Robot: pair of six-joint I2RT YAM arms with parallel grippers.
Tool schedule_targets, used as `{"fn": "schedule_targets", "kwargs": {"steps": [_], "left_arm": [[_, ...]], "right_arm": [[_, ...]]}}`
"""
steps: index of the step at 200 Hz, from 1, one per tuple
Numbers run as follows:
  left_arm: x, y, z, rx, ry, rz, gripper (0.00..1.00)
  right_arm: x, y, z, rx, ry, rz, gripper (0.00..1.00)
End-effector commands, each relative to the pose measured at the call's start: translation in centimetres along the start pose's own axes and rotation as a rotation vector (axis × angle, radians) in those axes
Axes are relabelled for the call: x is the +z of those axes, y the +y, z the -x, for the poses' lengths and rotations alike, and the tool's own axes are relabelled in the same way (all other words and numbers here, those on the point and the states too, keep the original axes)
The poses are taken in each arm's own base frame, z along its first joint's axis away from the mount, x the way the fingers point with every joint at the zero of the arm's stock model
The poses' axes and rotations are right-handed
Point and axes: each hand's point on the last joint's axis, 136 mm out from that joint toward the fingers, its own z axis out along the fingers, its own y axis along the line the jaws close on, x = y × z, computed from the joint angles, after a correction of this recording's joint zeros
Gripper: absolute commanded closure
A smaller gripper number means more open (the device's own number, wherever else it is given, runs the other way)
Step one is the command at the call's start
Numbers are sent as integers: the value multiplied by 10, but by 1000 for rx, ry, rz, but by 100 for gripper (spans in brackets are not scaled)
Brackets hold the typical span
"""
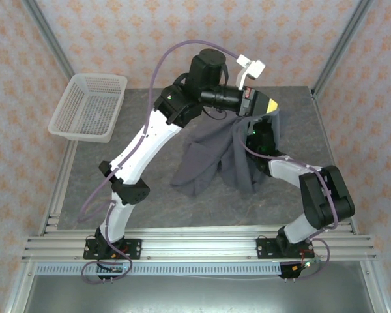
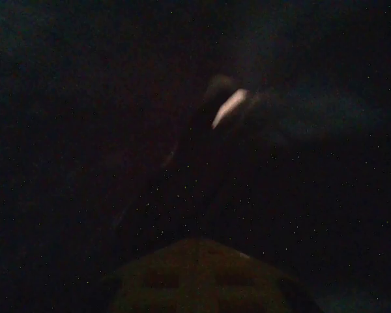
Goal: Fold the inside-out t-shirt
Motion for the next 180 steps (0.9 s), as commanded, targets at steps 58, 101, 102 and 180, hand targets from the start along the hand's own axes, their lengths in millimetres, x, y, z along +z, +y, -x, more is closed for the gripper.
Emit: {"fn": "schedule_targets", "kwargs": {"steps": [58,101,102,180], "left_arm": [[-20,-88,30,122,-130,-193,100],[5,-109,6,110,-62,-270,100],[5,-110,6,110,-62,-273,100],[9,-141,-21,231,-34,-254,100]], "right_arm": [[34,18,-104,376,322,-9,100],[56,31,-70,445,322,-74,100],[56,31,-69,442,320,-79,100],[70,-19,-104,224,423,-303,88]]}}
